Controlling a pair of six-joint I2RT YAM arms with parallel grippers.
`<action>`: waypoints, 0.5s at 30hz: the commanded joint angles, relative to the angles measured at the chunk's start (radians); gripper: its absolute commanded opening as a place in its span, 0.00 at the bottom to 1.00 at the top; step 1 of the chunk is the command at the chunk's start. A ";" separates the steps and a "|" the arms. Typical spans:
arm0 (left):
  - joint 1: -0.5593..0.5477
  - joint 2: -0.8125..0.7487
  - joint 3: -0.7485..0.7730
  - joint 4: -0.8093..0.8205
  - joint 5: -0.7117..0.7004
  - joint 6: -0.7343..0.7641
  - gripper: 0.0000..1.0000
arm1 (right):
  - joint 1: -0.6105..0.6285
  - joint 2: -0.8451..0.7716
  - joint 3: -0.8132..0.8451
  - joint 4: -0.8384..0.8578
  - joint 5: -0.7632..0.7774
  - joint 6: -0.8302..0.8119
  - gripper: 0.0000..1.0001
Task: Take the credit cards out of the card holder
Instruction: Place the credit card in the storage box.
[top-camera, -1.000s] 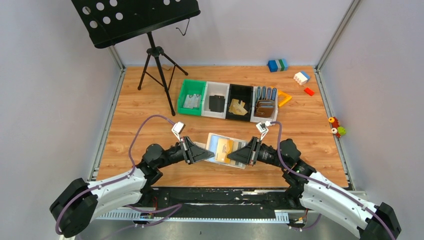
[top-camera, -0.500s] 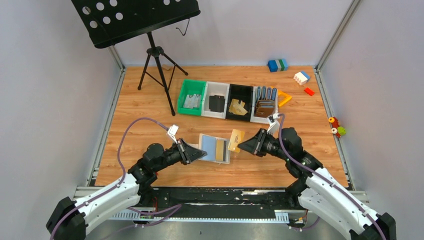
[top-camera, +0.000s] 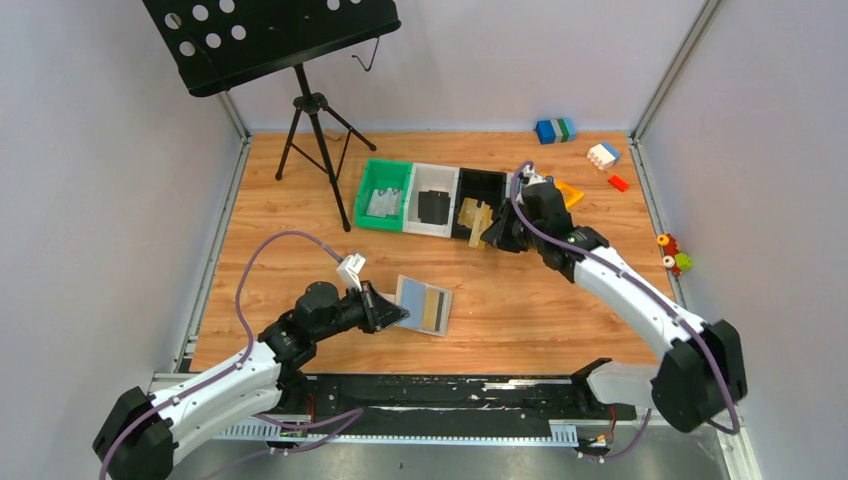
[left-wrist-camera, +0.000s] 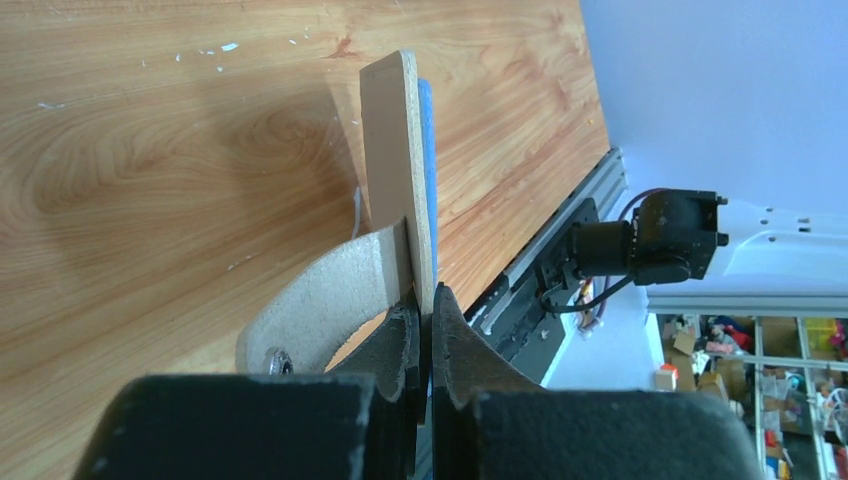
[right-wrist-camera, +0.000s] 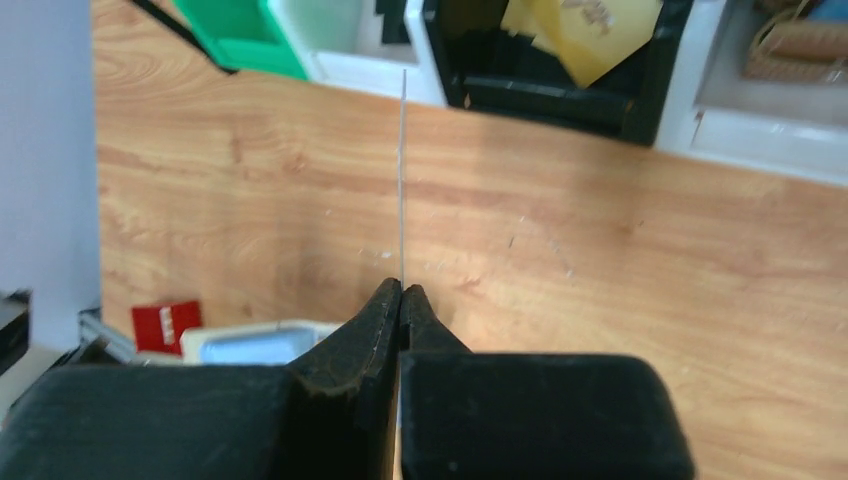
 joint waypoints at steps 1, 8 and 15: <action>0.005 0.012 0.055 -0.004 0.001 0.063 0.00 | -0.024 0.146 0.141 -0.012 0.099 -0.092 0.00; 0.004 0.020 0.057 -0.005 0.015 0.070 0.00 | -0.067 0.380 0.326 -0.031 0.125 -0.143 0.00; 0.005 0.020 0.058 -0.004 0.021 0.071 0.00 | -0.088 0.605 0.511 -0.099 0.088 -0.187 0.00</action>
